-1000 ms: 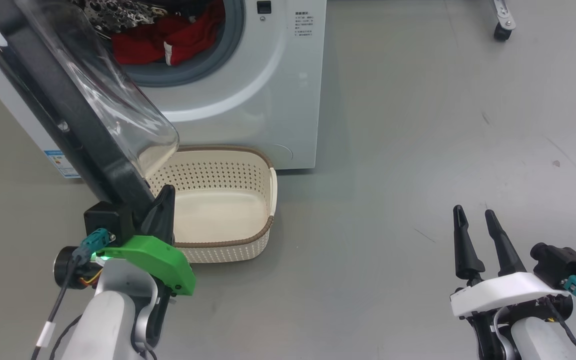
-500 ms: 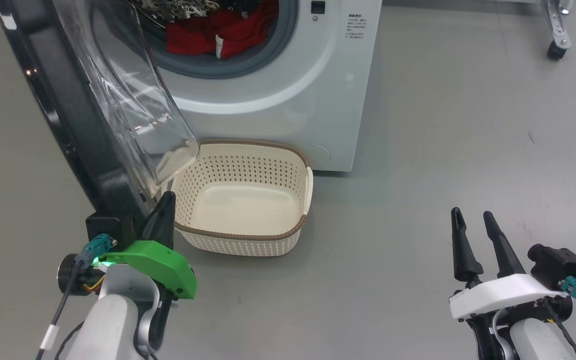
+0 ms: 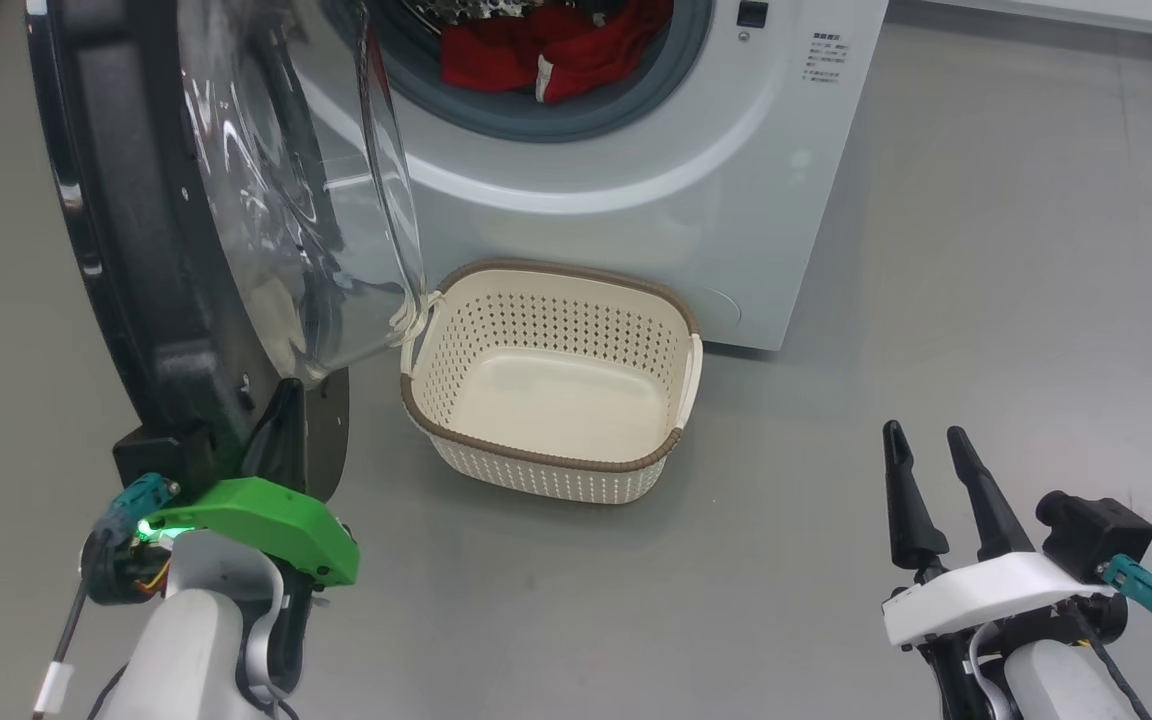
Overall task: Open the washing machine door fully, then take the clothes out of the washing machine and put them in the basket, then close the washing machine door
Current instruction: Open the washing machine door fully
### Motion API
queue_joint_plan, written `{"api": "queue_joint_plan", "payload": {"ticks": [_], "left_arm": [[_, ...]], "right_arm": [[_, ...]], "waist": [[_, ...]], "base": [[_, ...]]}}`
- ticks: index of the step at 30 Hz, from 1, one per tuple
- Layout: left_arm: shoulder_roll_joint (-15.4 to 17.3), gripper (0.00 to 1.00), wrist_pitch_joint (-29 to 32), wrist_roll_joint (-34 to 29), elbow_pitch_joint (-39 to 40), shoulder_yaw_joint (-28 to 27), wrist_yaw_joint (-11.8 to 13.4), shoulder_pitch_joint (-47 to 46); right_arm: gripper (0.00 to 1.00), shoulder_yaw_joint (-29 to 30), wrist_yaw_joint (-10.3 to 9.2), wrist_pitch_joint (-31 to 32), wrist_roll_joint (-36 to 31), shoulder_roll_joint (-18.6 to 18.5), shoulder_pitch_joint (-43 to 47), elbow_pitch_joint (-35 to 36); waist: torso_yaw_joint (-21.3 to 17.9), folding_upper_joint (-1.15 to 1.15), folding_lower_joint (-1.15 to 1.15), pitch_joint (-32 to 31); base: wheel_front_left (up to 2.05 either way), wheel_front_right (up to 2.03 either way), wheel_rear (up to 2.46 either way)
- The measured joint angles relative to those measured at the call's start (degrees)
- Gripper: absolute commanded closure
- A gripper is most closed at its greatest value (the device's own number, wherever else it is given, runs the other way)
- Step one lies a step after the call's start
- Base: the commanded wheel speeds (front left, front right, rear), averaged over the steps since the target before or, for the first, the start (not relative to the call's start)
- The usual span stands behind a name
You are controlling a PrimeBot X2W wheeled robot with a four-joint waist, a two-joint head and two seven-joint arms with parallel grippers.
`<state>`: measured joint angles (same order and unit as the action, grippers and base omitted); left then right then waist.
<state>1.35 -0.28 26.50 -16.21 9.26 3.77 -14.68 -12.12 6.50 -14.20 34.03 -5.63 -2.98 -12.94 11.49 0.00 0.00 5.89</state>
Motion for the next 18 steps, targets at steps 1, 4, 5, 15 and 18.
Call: {"api": "queue_joint_plan", "payload": {"ticks": [1, 4, 5, 15, 18], "left_arm": [[0.02, 1.0, -0.29, 0.19, -0.01, -0.45, 0.09, 0.01], [0.05, 1.0, -0.8, 0.62, 0.0, -1.85, 0.43, 0.02], [0.08, 1.0, -1.03, 0.66, -0.01, -2.15, 0.53, 0.02], [0.41, 1.0, -2.92, 3.24, 0.18, -6.28, 1.01, 0.04], [1.02, 1.0, -3.39, 3.6, 0.37, -7.66, 1.09, 0.04]], "right_arm": [[0.0, -0.43, 0.0, 0.0, -0.11, 0.0, 0.0, 0.01], [0.0, -1.25, 0.02, 0.0, -0.57, 0.03, -0.01, 0.16], [0.0, -1.29, 0.09, 0.0, -0.58, -0.01, -0.01, 0.19], [0.0, -2.03, 0.16, 0.03, -1.38, -1.03, -0.18, 0.81], [0.0, -2.19, 0.18, 0.11, -1.42, -1.49, -0.49, 1.23]], "waist": [[0.33, 0.0, 0.0, 0.16], [1.11, 0.0, 0.0, 0.83], [1.33, 0.0, 0.0, 1.08], [2.83, 0.0, 0.0, 3.19], [3.04, 0.0, 0.0, 4.05]], "base": [[0.0, 0.0, 0.0], [0.0, 0.0, 0.0], [0.0, 0.0, 0.0], [0.0, 0.0, 0.0], [0.0, 0.0, 0.0]]}}
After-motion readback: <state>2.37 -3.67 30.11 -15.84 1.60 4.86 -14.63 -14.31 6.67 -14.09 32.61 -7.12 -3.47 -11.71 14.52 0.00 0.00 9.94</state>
